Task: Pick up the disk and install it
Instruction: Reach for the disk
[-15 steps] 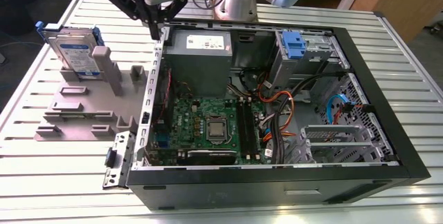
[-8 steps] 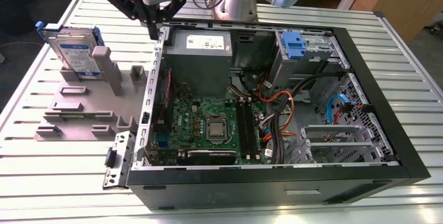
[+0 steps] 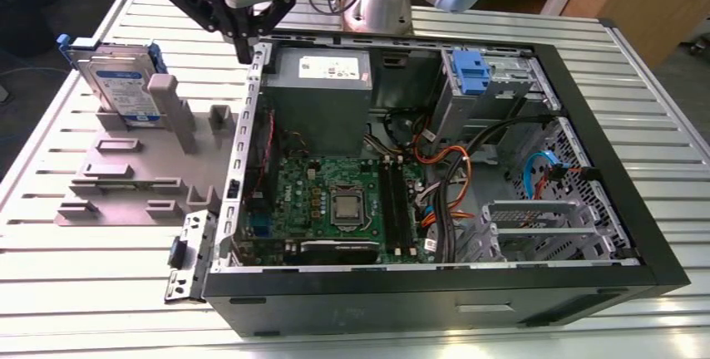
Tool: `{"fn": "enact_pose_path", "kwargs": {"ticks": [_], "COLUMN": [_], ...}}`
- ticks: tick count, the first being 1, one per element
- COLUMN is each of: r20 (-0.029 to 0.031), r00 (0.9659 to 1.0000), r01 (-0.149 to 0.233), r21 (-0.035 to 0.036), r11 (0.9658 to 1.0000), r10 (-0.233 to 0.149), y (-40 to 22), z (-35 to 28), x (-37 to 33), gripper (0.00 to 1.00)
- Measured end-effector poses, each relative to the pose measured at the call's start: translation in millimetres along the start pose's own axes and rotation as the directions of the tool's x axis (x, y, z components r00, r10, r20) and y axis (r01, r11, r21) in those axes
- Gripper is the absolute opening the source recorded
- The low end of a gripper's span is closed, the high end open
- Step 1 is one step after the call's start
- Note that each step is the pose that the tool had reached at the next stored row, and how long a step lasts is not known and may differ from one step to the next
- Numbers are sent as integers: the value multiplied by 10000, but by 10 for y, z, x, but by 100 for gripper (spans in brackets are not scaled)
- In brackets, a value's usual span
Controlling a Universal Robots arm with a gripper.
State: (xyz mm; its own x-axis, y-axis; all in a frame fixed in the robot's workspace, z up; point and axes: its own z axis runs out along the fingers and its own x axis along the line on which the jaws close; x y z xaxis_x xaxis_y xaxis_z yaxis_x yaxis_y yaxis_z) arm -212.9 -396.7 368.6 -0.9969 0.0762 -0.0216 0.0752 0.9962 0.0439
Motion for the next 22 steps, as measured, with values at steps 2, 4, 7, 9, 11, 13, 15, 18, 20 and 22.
{"fn": "enact_pose_path", "kwargs": {"ticks": [2,4,7,9,11,13,15,18,20,22], "r20": [0,0,0,0,0,0,0,0,0,0], "r00": [10000,10000,10000,10000,10000,10000,10000,10000,10000,10000], "r01": [0,0,0,0,0,0,0,0,0,0], "r21": [0,0,0,0,0,-1,0,0,0,0], "r11": [10000,10000,10000,10000,10000,10000,10000,10000,10000,10000], "r10": [0,0,0,0,0,0,0,0,0,0], "y": [-1,-1,-2,-2,-3,-3,-4,-4,-5,-5], "z": [0,0,1,1,1,1,1,1,1,1], "x": [6,12,20,26,32,39,46,55,61,67], "gripper": [11,11,11,11,11,11,11,11,11,11]}}
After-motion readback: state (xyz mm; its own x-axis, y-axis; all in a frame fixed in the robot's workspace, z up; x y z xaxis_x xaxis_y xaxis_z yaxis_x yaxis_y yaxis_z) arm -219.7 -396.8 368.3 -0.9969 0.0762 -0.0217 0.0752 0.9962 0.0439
